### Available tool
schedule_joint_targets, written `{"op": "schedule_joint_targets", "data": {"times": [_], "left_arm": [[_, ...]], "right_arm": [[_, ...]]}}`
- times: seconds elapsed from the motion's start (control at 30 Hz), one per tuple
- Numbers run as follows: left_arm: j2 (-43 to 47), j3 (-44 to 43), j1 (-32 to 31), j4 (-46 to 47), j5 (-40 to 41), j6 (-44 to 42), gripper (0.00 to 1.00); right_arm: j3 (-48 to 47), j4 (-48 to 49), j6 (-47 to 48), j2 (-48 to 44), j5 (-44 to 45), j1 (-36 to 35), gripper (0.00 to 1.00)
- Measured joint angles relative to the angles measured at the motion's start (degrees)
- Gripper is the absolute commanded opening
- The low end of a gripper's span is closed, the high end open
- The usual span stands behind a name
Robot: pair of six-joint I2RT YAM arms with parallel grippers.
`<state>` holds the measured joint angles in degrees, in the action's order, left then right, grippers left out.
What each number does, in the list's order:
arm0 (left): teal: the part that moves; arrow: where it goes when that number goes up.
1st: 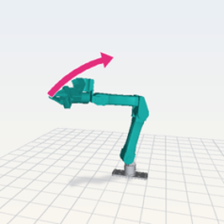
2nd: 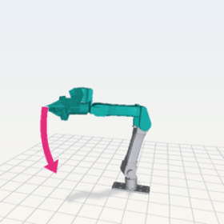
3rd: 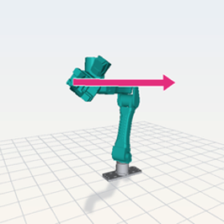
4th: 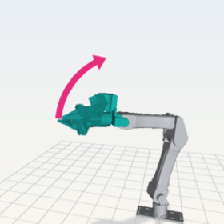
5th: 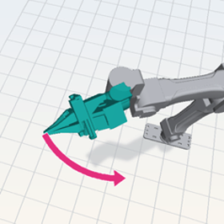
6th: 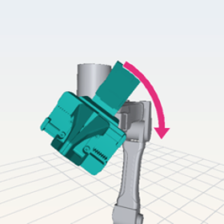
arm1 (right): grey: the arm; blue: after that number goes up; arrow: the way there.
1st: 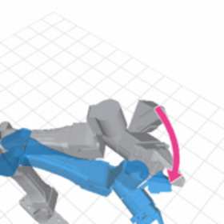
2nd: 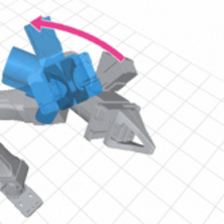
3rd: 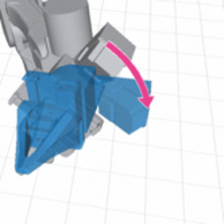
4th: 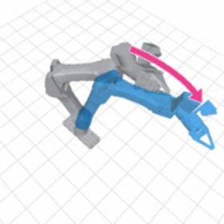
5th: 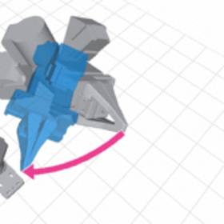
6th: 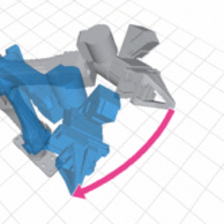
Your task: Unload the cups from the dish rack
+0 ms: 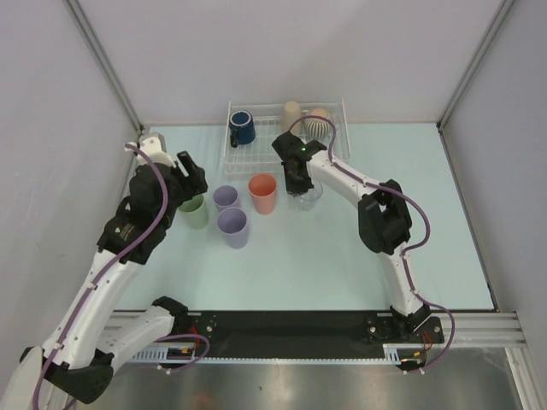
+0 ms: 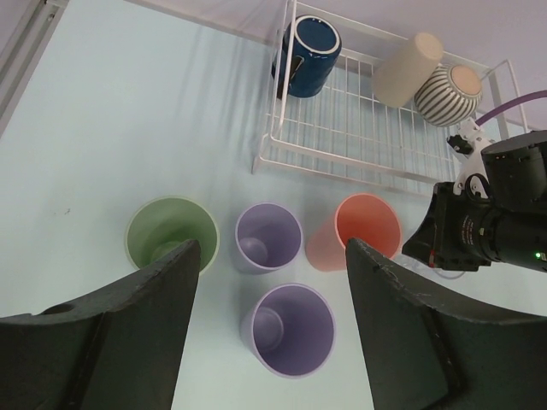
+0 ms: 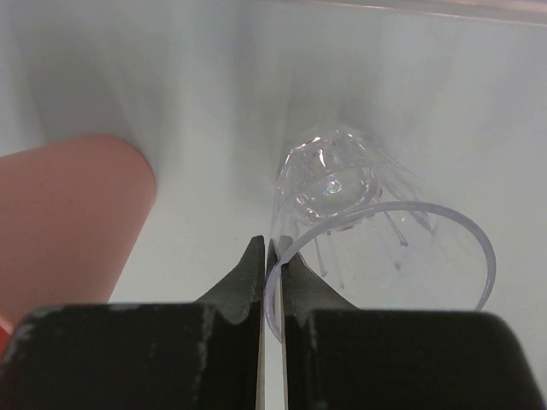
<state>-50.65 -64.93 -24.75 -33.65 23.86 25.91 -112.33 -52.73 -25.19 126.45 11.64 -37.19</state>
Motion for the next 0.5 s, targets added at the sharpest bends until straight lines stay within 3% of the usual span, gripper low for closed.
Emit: {"op": "schedule_joint_targets", "data": {"times": [0.17, 0.37, 0.5], "left_arm": [[-0.92, 0.00, 0.00, 0.00, -0.07, 0.00, 0.75], [-2.05, 0.00, 0.00, 0.02, -0.28, 0.02, 0.75], [-2.34, 0.00, 0.00, 0.04, -0.50, 0.00, 0.76]], "right_arm": [[-0.02, -0.22, -0.07, 0.00, 0.26, -0.28, 0.24], [-0.33, -0.98, 0.00, -0.02, 1.49, -0.74, 0.30], [-2.40, -1.97, 0.02, -0.31, 2.38, -0.92, 0.45]]}}
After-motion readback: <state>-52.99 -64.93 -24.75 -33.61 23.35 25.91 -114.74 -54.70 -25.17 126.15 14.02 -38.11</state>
